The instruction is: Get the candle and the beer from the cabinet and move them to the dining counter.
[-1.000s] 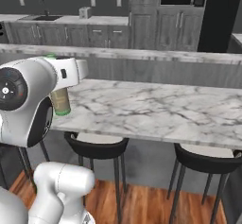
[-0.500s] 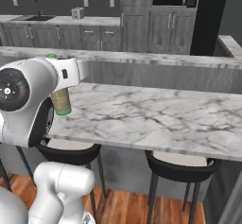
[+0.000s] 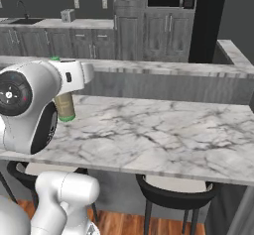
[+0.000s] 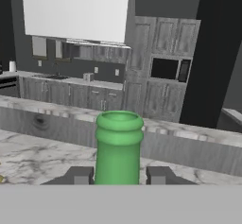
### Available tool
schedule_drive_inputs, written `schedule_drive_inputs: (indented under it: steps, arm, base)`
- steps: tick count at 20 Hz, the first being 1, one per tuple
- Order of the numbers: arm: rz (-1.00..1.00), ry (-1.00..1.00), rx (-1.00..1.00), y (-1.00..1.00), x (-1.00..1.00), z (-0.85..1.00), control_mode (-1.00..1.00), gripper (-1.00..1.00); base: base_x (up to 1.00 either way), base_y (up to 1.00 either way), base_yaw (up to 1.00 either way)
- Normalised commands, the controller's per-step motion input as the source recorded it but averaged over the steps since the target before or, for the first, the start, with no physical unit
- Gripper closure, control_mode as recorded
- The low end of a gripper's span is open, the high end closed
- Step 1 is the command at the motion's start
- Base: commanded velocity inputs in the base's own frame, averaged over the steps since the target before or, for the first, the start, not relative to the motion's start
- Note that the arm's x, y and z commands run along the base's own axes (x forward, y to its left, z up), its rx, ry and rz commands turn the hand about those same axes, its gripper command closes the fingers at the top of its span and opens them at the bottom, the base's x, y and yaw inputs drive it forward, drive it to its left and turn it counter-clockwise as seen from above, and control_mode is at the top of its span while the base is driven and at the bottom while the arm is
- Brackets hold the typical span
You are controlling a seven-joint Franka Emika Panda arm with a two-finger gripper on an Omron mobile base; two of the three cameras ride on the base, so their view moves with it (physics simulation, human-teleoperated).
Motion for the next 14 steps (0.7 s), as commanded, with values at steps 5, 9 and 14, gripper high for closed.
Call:
schedule_drive_inputs:
  steps: [5,9,14]
  arm:
    - [0.00,0.00,0.00,0.00,0.00,0.00,1.00,1.00]
    - [0.00,0.00,0.02,-0.07,0.46,-0.14,-1.00,1.00]
    - [0.21,0.00,0.05,-0.10,1.00,-0.62,-1.00,1.00]
  base:
    - [0.61,-0.05,-0.08]
    - [0.35,-0.03,0.00]
    - [0.00,0.00,0.00]
